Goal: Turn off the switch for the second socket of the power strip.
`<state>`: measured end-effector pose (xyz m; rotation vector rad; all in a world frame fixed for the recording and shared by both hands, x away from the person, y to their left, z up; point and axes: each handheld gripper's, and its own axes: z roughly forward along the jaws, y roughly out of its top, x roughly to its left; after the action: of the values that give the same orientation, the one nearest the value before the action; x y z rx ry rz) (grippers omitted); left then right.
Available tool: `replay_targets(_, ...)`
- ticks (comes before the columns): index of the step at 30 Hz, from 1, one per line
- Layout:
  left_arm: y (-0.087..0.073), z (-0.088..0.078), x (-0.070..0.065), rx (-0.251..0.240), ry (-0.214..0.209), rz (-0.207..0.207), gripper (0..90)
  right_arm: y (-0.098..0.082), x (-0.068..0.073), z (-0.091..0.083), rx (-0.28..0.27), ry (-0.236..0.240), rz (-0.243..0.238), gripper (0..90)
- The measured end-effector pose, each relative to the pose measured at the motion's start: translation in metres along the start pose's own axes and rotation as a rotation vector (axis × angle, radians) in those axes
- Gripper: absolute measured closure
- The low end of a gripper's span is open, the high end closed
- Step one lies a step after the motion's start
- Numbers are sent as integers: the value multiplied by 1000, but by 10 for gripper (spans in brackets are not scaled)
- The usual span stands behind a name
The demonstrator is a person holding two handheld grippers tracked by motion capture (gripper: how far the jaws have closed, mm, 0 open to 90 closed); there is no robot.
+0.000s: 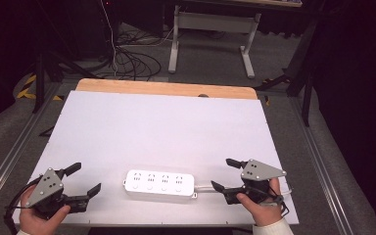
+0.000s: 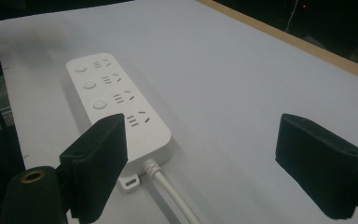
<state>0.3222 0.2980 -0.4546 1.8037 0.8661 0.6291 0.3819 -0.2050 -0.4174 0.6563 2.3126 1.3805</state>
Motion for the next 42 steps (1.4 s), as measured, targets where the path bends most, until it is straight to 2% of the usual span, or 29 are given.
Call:
replay_targets(15, 0, 0, 0, 7, 0, 3, 112, 25, 11, 25, 29, 59, -38, 164)
replay_targets(22, 0, 0, 0, 8, 0, 2, 112, 38, 19, 42, 43, 98, -70, 163)
replay_targets(29, 0, 0, 0, 9, 0, 1, 112, 44, 24, 53, 34, 120, -66, 162)
replay_targets(36, 0, 0, 0, 10, 0, 3, 112, 53, 34, 70, 50, 162, -92, 162)
replay_targets(42, 0, 0, 0, 8, -1, 3, 112, 56, 40, 77, 51, 180, -99, 144)
